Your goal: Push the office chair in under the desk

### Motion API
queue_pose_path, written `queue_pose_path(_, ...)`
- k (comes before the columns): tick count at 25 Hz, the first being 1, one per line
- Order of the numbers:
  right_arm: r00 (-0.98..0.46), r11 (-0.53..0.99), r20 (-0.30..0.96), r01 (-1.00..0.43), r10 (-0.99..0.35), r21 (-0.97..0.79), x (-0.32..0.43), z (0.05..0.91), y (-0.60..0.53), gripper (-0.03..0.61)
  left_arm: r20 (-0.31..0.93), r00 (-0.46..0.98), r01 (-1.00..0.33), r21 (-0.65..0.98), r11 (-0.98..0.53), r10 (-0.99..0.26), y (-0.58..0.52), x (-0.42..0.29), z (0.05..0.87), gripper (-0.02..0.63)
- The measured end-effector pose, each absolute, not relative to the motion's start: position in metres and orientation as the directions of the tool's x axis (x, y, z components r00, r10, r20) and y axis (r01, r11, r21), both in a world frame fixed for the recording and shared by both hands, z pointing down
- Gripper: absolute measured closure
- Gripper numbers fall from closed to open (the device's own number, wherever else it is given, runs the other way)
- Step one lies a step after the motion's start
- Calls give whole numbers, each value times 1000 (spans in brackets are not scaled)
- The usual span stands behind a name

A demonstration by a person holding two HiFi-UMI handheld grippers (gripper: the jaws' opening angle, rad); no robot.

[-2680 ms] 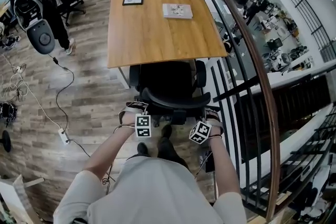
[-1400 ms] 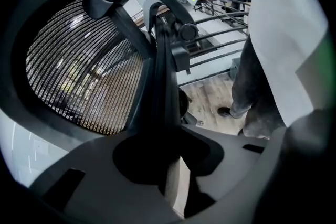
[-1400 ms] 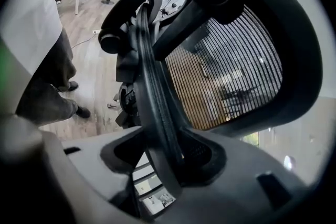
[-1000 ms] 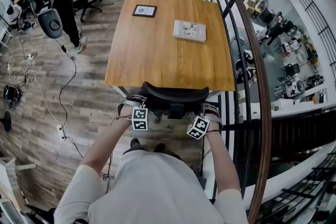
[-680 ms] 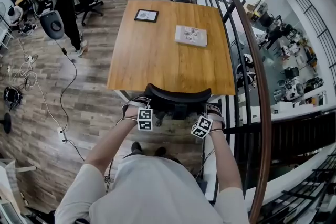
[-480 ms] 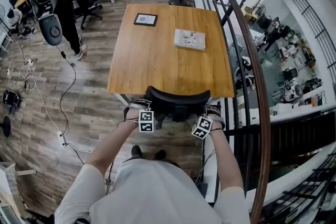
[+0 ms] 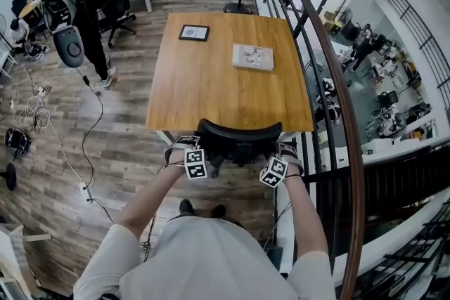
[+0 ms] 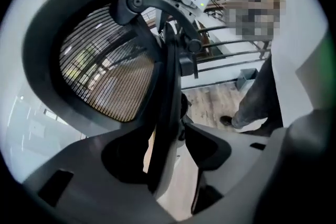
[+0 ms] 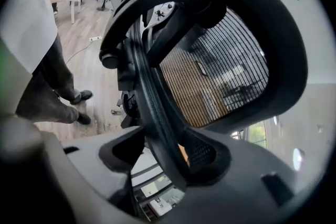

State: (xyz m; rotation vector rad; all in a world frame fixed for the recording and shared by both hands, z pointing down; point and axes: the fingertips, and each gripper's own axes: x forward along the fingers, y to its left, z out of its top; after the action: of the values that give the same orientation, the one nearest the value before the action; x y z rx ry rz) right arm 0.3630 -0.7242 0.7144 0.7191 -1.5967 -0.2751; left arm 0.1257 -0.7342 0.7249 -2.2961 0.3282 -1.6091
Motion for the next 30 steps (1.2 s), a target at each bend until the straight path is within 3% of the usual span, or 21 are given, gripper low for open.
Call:
queue_pose_path(8, -61, 710, 757, -402, -651, 578, 341, 683, -709, 356, 816, 412, -105, -400, -911, -406, -722, 112, 693, 391)
queue_pose_path(14, -120, 590, 688, -631, -715, 504, 329, 646, -702, 356, 737, 500, -185, -422, -888, -455, -714, 110, 654, 391)
queue_pose_path(17, -113, 559, 673, -665, -731, 495, 327, 636, -693, 356, 690, 540, -244, -420, -874, -482, -712, 107, 636, 393)
queue_pose_path(23, -177, 434, 595, -842, -784, 321, 311, 585, -686, 357, 541, 652, -484, -241, -841, -531, -718, 95, 582, 434)
queue_pose_path(30, -238, 370, 519, -914, -821, 165, 298, 555, -672, 375, 453, 697, -573, -115, -812, -556, -713, 76, 549, 471)
